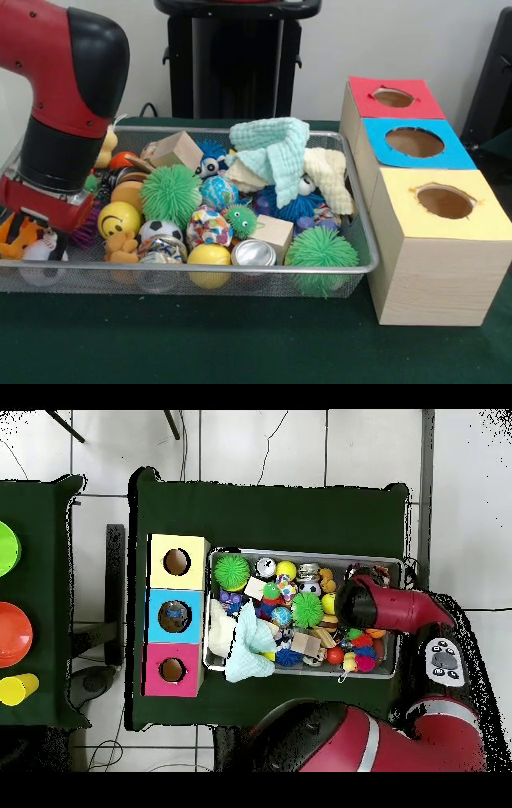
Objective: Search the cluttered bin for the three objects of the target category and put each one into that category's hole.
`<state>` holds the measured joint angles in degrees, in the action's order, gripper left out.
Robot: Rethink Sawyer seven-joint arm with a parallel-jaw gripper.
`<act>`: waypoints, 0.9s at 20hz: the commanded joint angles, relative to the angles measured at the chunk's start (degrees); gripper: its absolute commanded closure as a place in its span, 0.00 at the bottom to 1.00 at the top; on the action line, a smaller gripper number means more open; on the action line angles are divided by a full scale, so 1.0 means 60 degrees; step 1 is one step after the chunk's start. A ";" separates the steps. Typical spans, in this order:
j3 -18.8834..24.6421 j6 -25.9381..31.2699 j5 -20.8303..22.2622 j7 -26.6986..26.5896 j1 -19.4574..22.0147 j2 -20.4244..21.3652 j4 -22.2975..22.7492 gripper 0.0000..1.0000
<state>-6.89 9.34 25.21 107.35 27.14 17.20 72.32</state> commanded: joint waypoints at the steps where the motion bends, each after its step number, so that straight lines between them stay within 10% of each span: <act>1: 0.3083 0.4373 -0.0483 -0.3233 0.2203 0.0093 0.0399 0.00; 7: 0.3468 0.4211 -0.0126 -0.3074 0.2392 -0.0568 -0.0169 0.00; 18: 0.3755 0.5516 -0.0002 -0.2932 0.2446 0.0359 0.0032 0.00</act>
<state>9.53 30.77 23.16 106.77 40.87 19.44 69.15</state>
